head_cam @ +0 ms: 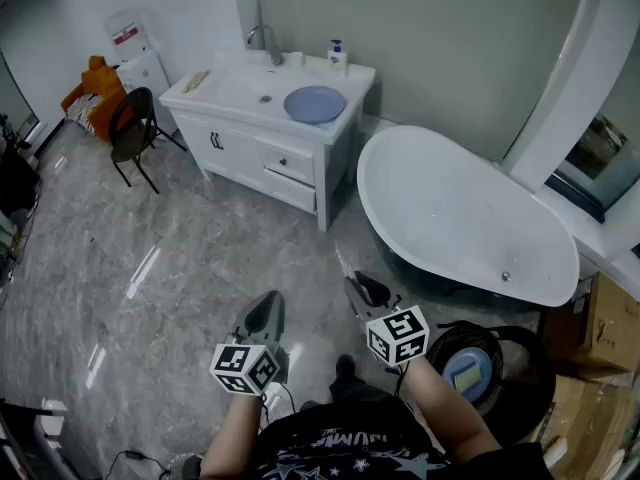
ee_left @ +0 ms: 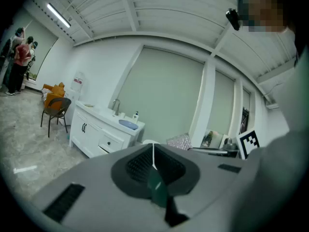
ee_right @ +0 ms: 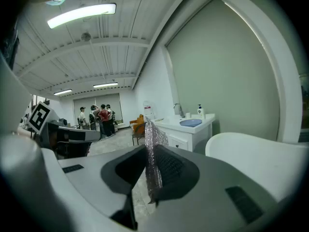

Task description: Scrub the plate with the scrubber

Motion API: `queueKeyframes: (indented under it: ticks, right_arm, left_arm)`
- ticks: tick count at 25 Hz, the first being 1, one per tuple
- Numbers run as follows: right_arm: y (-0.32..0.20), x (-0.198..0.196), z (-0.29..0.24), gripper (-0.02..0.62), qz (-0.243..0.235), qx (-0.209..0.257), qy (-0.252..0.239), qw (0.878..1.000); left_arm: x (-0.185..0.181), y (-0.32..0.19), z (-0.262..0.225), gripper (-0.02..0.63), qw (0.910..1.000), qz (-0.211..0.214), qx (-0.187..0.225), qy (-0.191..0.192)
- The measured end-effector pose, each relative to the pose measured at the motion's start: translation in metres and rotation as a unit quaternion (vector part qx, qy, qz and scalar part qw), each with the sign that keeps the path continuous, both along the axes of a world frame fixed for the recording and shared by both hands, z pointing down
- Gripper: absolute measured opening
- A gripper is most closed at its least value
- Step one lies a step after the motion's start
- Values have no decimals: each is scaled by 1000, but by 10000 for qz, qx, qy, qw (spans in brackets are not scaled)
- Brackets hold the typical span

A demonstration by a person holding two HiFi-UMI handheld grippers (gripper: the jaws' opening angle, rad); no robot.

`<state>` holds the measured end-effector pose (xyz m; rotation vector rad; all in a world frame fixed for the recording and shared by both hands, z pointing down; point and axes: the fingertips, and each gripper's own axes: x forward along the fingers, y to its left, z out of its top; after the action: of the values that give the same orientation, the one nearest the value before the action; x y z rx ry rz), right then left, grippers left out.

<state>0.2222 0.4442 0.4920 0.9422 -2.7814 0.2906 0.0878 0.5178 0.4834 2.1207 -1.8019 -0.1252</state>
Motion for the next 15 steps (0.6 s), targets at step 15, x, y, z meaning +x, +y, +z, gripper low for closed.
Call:
queueKeyframes:
  ticks: [15]
  right_arm:
    - [-26, 3, 7, 78, 18, -160, -41, 9999]
  left_arm:
    - [1, -21, 13, 23, 9994, -122, -265, 185]
